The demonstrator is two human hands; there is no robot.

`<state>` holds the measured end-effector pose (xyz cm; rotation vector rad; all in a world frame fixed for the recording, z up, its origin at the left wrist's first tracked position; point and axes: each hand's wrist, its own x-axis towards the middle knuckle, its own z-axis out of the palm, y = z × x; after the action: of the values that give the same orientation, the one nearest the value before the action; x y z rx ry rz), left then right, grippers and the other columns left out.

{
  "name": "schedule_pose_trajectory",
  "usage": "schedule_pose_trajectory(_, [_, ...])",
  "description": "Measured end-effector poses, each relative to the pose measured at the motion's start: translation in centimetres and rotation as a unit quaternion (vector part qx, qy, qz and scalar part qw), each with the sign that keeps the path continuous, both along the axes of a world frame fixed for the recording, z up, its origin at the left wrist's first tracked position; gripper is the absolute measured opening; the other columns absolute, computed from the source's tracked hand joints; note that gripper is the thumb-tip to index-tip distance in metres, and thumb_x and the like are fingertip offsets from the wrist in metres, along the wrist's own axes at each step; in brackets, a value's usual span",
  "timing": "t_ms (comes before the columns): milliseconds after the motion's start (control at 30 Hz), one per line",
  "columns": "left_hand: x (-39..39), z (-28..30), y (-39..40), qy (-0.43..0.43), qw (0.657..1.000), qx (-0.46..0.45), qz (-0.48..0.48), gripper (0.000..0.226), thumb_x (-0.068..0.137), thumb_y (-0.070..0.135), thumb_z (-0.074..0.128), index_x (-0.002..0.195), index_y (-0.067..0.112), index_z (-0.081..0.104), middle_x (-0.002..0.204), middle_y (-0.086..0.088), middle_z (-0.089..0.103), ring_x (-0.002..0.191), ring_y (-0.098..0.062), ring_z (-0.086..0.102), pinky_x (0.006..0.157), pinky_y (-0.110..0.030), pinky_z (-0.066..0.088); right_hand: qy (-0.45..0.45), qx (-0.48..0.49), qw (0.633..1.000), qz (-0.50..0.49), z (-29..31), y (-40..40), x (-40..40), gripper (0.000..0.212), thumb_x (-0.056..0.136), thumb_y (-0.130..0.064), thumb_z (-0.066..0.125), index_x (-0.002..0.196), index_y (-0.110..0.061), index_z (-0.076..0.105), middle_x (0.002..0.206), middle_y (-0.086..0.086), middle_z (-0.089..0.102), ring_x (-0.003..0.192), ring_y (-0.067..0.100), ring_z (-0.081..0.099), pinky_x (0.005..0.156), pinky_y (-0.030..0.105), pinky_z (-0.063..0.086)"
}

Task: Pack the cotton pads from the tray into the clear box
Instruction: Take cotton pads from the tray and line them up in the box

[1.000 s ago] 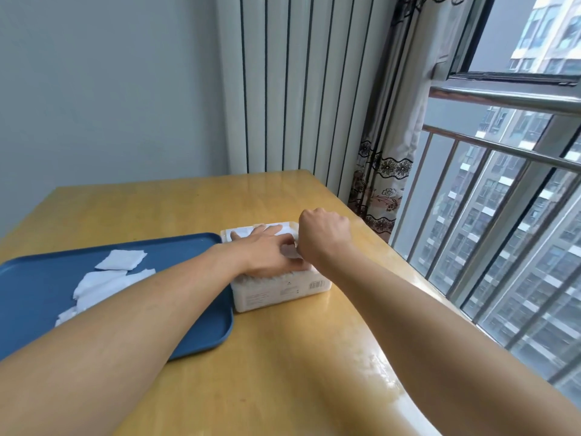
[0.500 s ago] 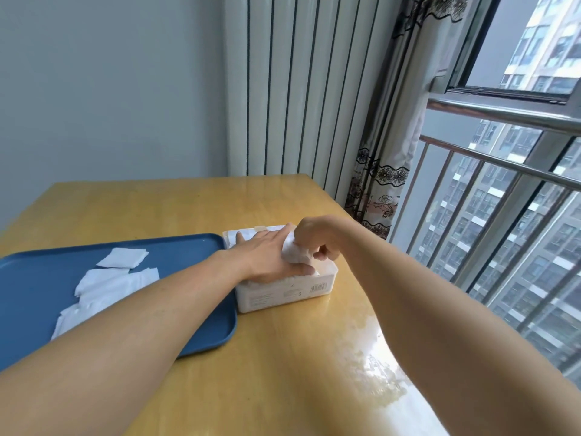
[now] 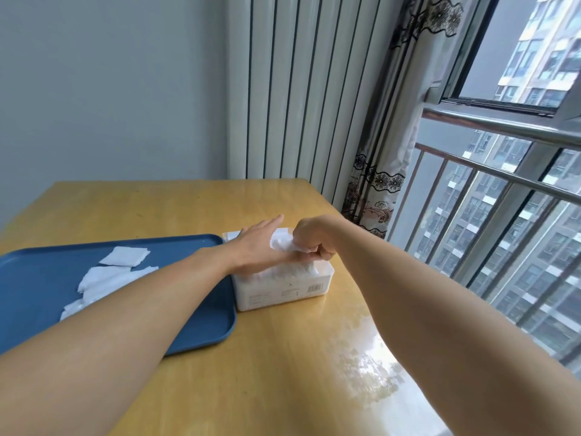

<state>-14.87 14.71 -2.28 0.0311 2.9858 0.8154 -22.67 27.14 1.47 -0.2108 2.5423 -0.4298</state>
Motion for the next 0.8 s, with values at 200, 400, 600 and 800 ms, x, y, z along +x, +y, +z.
schedule_pose_trajectory(200, [2.4,0.8,-7.7,0.092,0.989,0.028,0.113,0.058,0.103,0.048,0.05,0.156,0.029,0.036,0.163,0.0,0.033,0.152,-0.02,0.026,0.123,-0.04,0.023,0.211,0.015,0.974,0.083,6.9,-1.7,1.5,0.027,0.104,-0.004,0.033,0.115,0.008,0.055,0.113,0.015,0.071,0.071,0.019,0.071,0.075,0.034,0.061])
schedule_pose_trajectory(400, [8.6,-2.7,-16.8,0.008,0.961,-0.007,0.277,0.048,0.105,0.011,0.037,0.153,0.019,0.04,0.159,-0.01,0.038,0.145,-0.029,0.033,0.115,-0.037,0.031,0.204,-0.094,0.938,0.265,4.4,-10.5,7.1,0.024,0.095,-0.018,0.062,0.115,-0.009,0.071,0.097,0.008,0.076,0.074,0.022,0.073,0.059,0.027,0.058])
schedule_pose_trajectory(600, [13.0,-6.2,-19.5,-0.059,0.966,-0.057,0.247,0.051,0.11,0.037,0.032,0.159,0.021,0.03,0.169,-0.001,0.019,0.157,-0.021,0.011,0.125,-0.042,0.007,0.151,0.024,0.935,0.32,-3.1,-16.4,11.2,0.05,0.083,-0.055,0.075,0.107,-0.012,0.064,0.075,0.005,0.068,0.06,0.024,0.064,0.072,0.033,0.055])
schedule_pose_trajectory(800, [12.3,-7.7,-18.3,-0.029,0.974,-0.052,0.219,0.053,0.111,0.041,0.024,0.161,0.025,0.023,0.171,0.001,0.008,0.158,-0.018,-0.001,0.126,-0.043,-0.006,0.067,-0.021,0.97,0.232,-4.7,-15.4,11.7,0.045,0.079,-0.048,0.082,0.088,-0.013,0.055,0.073,0.005,0.062,0.053,0.02,0.06,0.057,0.025,0.05])
